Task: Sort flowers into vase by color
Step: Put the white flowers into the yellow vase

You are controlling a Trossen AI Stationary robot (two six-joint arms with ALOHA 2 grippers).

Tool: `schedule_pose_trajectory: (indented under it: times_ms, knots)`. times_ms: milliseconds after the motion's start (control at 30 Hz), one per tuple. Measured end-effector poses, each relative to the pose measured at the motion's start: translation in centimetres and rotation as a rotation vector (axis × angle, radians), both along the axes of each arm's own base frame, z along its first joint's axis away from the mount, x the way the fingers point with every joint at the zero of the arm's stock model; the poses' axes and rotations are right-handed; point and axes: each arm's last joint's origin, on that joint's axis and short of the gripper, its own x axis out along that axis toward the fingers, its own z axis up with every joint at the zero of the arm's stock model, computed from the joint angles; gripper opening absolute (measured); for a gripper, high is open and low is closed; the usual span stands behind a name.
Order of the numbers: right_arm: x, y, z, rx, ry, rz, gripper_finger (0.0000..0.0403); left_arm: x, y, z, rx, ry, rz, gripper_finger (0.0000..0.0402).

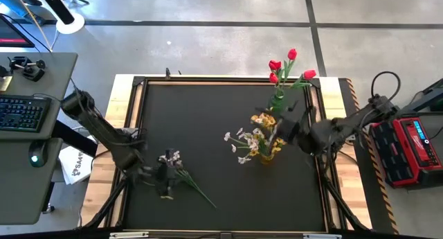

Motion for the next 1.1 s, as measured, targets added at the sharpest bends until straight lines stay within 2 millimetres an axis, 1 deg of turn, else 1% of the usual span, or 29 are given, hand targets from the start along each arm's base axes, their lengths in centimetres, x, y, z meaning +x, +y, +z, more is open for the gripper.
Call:
schedule_pose_trajectory:
  times_ms: [100, 167, 267, 333, 433, 500, 567, 633, 700, 800, 933, 1033, 1100]
  knots:
    - [0.1, 2.0, -1.4, -0.018, 0.079, 0.080, 0.0149, -1.1, -0.7, 1.9, -0.243, 0.008, -0.106, 0.0107]
    - [-0.1, 3.4, -2.3, 0.002, 0.118, 0.142, 0.0149, -1.9, -1.9, 2.8, -0.331, 0.027, -0.191, 0.0096]
    - [-0.8, 6.0, -3.6, 0.082, 0.155, 0.283, 0.0149, -2.8, -3.8, 3.3, -0.313, 0.034, -0.273, 0.0078]
    - [-1.2, 7.9, -4.4, 0.142, 0.179, 0.393, 0.0149, -3.0, -5.2, 3.3, -0.277, -0.005, -0.248, 0.0066]
    - [-1.7, 10.7, -5.8, 0.186, 0.221, 0.521, 0.0149, -2.7, -6.9, 2.2, -0.195, -0.092, -0.171, 0.0054]
    - [-2.0, 12.2, -6.7, 0.196, 0.249, 0.562, 0.0149, -2.2, -7.8, 0.8, -0.130, -0.123, -0.131, 0.0050]
    - [-2.6, 13.4, -7.5, 0.217, 0.274, 0.587, 0.0149, -1.5, -8.5, -0.7, -0.104, -0.132, -0.100, 0.0049]
    - [-3.2, 14.4, -8.2, 0.249, 0.301, 0.604, 0.0149, -0.5, -8.4, -2.0, -0.099, -0.110, -0.065, 0.0051]
    - [-3.9, 15.2, -9.0, 0.265, 0.343, 0.615, 0.0149, 0.7, -8.0, -2.6, -0.125, -0.060, -0.044, 0.0057]
    - [-4.9, 16.0, -9.8, 0.265, 0.396, 0.627, 0.0149, 2.7, -7.1, -2.3, -0.165, 0.031, -0.053, 0.0070]
    - [-5.7, 16.7, -10.4, 0.203, 0.415, 0.607, 0.0149, 5.0, -5.3, -1.9, -0.168, 0.218, -0.114, 0.0099]
    - [-5.8, 16.8, -10.7, 0.173, 0.394, 0.549, 0.0149, 6.2, -4.0, -1.7, -0.207, 0.365, -0.168, 0.0125]
    - [-5.5, 16.7, -11.0, 0.162, 0.374, 0.497, 0.0149, 6.4, -3.2, -2.0, -0.192, 0.447, -0.227, 0.0142]
